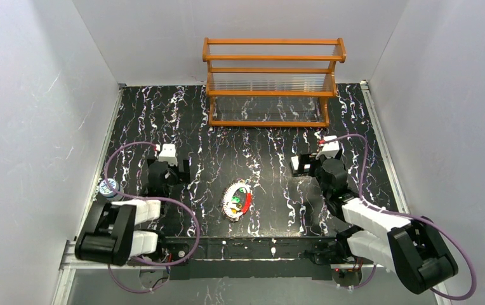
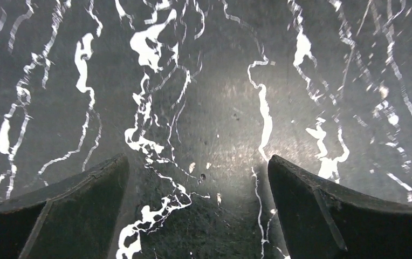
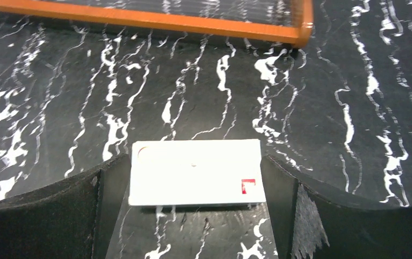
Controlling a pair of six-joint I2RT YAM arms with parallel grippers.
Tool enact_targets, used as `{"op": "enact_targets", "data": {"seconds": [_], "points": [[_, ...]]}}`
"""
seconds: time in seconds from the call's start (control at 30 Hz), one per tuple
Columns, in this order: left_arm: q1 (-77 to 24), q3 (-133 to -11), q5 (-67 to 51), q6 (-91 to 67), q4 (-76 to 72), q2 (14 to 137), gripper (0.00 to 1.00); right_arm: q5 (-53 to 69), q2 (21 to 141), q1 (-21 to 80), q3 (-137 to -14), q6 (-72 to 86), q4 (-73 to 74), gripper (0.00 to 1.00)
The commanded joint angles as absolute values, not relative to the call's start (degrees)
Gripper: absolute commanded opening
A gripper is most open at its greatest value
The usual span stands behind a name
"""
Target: Put the keys on the keyring
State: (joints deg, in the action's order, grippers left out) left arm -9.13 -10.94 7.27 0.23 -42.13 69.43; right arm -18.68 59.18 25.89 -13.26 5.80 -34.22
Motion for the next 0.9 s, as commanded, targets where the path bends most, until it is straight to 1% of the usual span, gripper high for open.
{"op": "enact_targets", "data": {"seconds": [0.0,0.1,0.23,0.4,0.47,0.5,0.53,0.57,0.6,0.67,0.77,0.87], "points": [[-7.51,-10.43,4.17,1.41,-58.04,77.15,0.98,-27.49,64.13,25.55,-14.04,2.06,-48.15,0.99],[-6.66,-11.76,3.73,1.99,-63.63,82.57,0.98,-30.06,68.90,25.18,-15.43,1.04,-52.04,0.99],[-5.15,-13.08,0.57,3.40,-64.98,85.38,0.98,-31.56,73.20,22.94,-16.36,0.58,-56.04,0.99],[-2.35,-15.37,-1.77,1.14,-66.56,90.64,0.99,-28.76,75.14,18.44,-14.98,1.05,-57.26,0.99],[-2.27,-16.05,-3.54,2.33,-66.04,92.02,0.98,-26.83,75.51,17.95,-15.68,0.71,-54.43,0.99],[-2.20,-15.34,-4.63,2.99,-67.23,92.97,0.98,-26.83,76.00,17.93,-15.55,0.17,-54.82,0.99],[-2.14,-14.02,-4.12,1.70,-74.35,96.38,0.98,-27.46,76.81,17.85,-15.12,0.10,-55.94,0.99],[-1.98,-13.26,-4.92,1.70,-77.19,97.39,0.98,-28.18,77.65,17.80,-14.14,0.09,-58.23,0.99],[-1.93,-13.52,-5.37,2.83,-72.85,94.80,0.98,-28.22,78.48,17.74,-13.13,0.09,-60.97,0.99],[-2.02,-13.17,-9.47,4.79,-72.43,94.08,0.98,-27.93,80.11,17.75,-11.31,-0.66,-65.40,0.99],[-1.98,-13.20,-7.95,3.23,-75.65,96.40,0.99,-27.64,80.72,17.50,-11.01,-2.55,-66.27,0.99],[-1.92,-13.87,-6.35,2.79,-73.42,95.93,0.98,-26.11,82.41,17.38,-11.13,-4.81,-68.33,0.99]]}}
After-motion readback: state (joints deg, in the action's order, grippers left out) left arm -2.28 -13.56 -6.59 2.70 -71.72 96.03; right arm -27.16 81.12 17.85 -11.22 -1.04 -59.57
